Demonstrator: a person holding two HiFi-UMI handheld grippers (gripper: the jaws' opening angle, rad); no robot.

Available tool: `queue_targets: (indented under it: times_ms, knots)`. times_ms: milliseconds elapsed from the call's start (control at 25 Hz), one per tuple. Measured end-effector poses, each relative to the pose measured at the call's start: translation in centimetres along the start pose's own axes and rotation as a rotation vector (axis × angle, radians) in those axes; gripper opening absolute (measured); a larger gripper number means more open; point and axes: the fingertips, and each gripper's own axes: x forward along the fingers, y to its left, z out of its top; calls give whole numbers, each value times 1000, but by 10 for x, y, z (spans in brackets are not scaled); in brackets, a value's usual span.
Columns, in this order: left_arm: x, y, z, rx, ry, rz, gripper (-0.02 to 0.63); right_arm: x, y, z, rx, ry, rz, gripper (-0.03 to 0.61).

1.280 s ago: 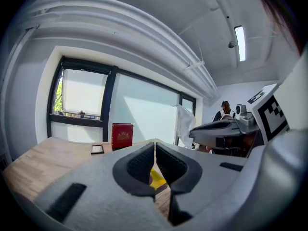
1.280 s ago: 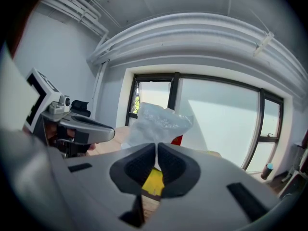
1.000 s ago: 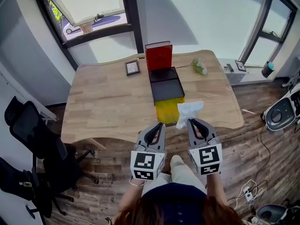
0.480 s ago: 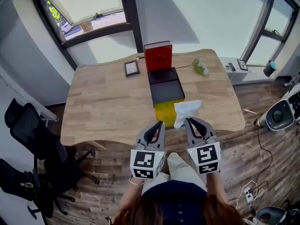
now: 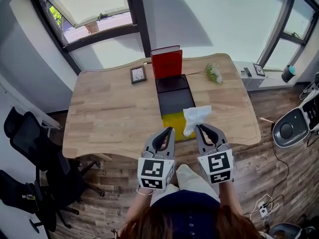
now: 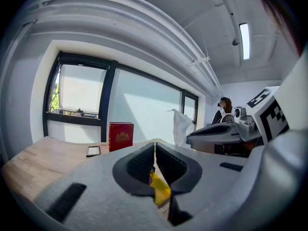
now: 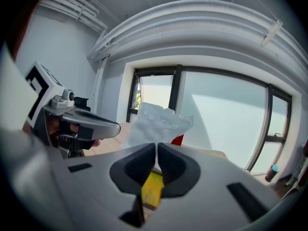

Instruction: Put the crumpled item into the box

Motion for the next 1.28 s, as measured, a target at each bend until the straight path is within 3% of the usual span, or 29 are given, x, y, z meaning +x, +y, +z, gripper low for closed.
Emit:
queue_targets:
  times_ms: [560,1280]
  knots:
    - [34,16,2,-16,5,36,34,38,-15,-21,-9,69,52,34]
    - [57,41,-1,-41,17,102,34,92,-12,-60,-93,188,162,34]
